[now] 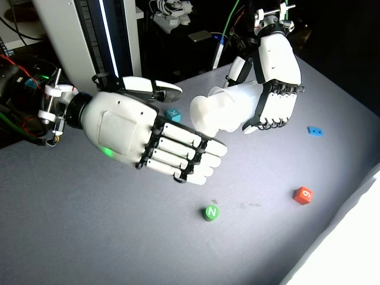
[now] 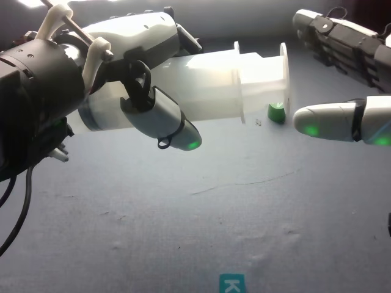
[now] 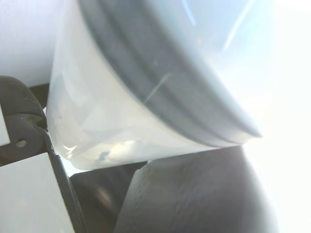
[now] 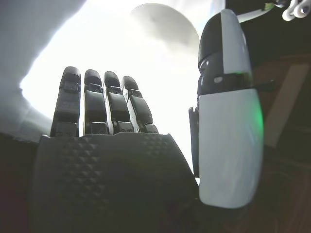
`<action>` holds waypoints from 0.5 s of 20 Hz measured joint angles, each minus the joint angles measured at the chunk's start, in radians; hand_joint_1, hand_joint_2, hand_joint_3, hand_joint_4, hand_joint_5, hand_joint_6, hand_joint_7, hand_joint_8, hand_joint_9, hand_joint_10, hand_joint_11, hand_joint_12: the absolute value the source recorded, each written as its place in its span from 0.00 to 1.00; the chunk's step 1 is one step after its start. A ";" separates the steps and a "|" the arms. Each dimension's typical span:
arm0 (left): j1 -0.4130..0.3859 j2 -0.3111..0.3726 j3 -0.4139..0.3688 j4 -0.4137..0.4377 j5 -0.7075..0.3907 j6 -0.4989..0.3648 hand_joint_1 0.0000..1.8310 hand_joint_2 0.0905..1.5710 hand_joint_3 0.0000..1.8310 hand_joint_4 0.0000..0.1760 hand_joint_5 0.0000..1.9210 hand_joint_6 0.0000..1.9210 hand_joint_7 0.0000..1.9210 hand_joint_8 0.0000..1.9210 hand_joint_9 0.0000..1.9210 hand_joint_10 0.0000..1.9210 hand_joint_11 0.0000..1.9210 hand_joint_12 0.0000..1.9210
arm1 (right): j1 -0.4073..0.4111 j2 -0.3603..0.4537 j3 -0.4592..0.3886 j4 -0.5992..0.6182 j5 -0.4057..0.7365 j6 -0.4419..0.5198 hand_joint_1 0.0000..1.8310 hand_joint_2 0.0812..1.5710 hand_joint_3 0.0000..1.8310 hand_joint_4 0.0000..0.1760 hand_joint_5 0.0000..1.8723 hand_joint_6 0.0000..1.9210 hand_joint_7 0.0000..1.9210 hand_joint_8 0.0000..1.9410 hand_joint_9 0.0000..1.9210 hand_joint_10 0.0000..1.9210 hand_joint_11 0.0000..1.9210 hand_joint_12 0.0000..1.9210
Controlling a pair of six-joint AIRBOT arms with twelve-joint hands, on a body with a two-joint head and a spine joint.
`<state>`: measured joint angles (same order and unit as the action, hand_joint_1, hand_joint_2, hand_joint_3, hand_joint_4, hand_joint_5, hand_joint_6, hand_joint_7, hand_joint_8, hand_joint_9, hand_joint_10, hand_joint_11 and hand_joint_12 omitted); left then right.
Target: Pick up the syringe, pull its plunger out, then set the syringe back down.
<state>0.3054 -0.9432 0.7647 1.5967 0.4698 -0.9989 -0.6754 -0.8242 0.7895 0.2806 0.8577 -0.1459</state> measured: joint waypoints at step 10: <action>-0.008 0.000 0.000 -0.008 0.001 0.027 0.73 0.72 0.00 0.00 0.52 0.37 0.44 0.70 0.38 0.74 0.29 0.74 | 0.019 -0.006 0.010 -0.029 -0.014 0.079 0.48 0.59 0.00 0.00 0.00 0.00 0.00 0.00 0.00 0.00 0.00 0.00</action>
<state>0.2977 -0.9432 0.7647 1.5883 0.4706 -0.9718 -0.6563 -0.8307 0.7998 0.2512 0.8440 -0.0666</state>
